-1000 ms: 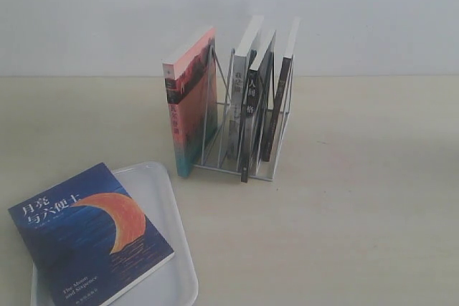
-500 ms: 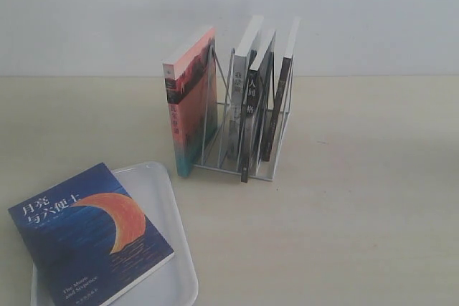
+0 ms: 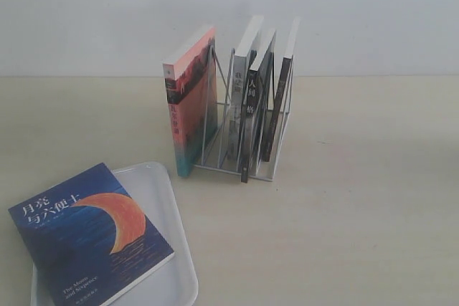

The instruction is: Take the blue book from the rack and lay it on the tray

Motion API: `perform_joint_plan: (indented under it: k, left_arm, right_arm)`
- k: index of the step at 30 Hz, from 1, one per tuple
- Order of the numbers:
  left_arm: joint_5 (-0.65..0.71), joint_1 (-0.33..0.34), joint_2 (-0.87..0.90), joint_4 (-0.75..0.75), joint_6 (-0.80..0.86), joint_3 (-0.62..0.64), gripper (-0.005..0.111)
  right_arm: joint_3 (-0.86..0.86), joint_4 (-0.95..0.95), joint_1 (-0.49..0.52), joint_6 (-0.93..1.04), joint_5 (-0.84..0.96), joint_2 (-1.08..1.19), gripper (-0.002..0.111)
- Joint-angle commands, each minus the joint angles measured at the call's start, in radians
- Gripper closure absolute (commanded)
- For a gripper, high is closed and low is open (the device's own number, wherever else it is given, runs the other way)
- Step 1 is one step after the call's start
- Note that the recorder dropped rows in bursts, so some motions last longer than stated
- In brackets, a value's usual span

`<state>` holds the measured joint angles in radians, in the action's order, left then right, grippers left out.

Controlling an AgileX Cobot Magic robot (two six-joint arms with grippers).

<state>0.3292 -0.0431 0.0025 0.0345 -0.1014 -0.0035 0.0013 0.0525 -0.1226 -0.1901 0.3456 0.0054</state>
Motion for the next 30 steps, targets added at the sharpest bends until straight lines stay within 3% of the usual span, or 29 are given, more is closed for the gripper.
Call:
perform_joint_plan:
  k: [1, 30]
  left_arm:
    - [-0.023, 0.003, -0.003, 0.059, -0.008, 0.003, 0.103]
    - [-0.023, 0.003, -0.003, 0.087, -0.003, 0.003, 0.103]
  right_arm:
    - [-0.001, 0.005, 0.001, 0.006, -0.012, -0.005, 0.107]
    - [-0.001, 0.005, 0.001, 0.006, -0.012, -0.005, 0.107]
